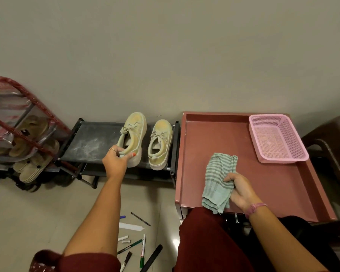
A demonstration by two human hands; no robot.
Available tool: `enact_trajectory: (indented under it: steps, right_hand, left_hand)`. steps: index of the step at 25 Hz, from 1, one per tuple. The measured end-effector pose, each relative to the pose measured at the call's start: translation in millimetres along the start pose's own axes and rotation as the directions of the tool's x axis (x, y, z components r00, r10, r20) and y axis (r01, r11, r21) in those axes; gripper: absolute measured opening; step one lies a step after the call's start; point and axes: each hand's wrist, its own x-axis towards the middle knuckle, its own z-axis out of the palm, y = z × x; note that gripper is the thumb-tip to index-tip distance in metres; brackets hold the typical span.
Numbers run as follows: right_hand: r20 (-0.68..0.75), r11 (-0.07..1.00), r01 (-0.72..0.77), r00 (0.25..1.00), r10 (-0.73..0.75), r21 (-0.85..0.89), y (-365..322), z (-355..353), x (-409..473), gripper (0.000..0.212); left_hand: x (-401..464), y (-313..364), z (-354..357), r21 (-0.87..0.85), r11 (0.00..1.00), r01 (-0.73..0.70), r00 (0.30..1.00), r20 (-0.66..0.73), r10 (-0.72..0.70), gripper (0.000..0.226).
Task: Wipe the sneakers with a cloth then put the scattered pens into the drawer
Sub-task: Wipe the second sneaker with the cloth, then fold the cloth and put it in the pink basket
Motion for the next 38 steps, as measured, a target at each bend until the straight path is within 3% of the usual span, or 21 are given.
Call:
enact_trajectory:
  steps: [12, 17, 22, 25, 27, 29, 32, 35, 36, 38]
  right_hand:
    - [0.000, 0.996, -0.062, 0.998, 0.062, -0.061, 9.8, -12.7, 28.8, 0.025]
    - [0.002, 0.996, -0.076, 0.997, 0.077, -0.054, 9.2, -19.2, 33.4, 0.027]
    - [0.054, 0.992, -0.122, 0.991, 0.120, 0.036, 6.1, -20.8, 34.4, 0.039]
    - [0.107, 0.988, -0.117, 0.989, 0.106, 0.102, -4.7, -19.5, 26.5, 0.039]
    - [0.127, 0.989, -0.104, 0.988, 0.090, 0.102, -14.1, -18.1, 17.0, 0.040]
    - [0.131, 0.992, -0.086, 0.989, 0.074, 0.091, -24.0, -17.9, 7.9, 0.042]
    - [0.140, 0.997, -0.051, 0.989, 0.044, 0.050, -37.2, -20.4, -8.7, 0.046]
    - [0.150, 1.000, 0.021, 0.988, -0.021, 0.000, -51.4, -27.7, -24.5, 0.049]
    - [0.160, 0.999, 0.041, 0.986, -0.040, -0.003, -56.8, -31.4, -29.9, 0.049]
    - [0.164, 0.997, 0.082, 0.983, -0.078, -0.015, -69.3, -40.9, -40.0, 0.045]
  left_hand:
    - [26.6, -36.7, 65.6, -0.021, 0.988, 0.152, 0.988, -0.002, -0.152, 0.035]
    - [30.2, -42.4, 65.9, -0.017, 0.981, 0.194, 0.981, 0.014, -0.194, 0.024]
    - [27.0, -35.3, 57.0, -0.089, 0.975, 0.204, 0.970, 0.156, -0.189, 0.052]
    - [-9.7, 0.1, 53.9, -0.197, 0.974, 0.110, 0.986, -0.099, -0.132, 0.051]
    - [-46.3, 24.7, 57.6, -0.296, 0.951, -0.084, 0.976, -0.215, 0.019, 0.048]
    - [-84.9, 42.7, 70.6, -0.387, 0.905, -0.176, 0.984, -0.101, 0.148, 0.049]
    - [-136.0, 66.6, 103.7, -0.381, 0.925, -0.017, 0.953, 0.273, 0.130, 0.030]
    - [-172.7, 88.7, 140.6, -0.297, 0.928, 0.224, 0.773, 0.634, 0.016, 0.033]
    - [-182.7, 93.8, 152.0, -0.319, 0.903, 0.289, 0.718, 0.696, 0.017, 0.040]
    - [-198.8, 100.4, 167.5, -0.356, 0.861, 0.362, 0.693, 0.721, 0.006, 0.042]
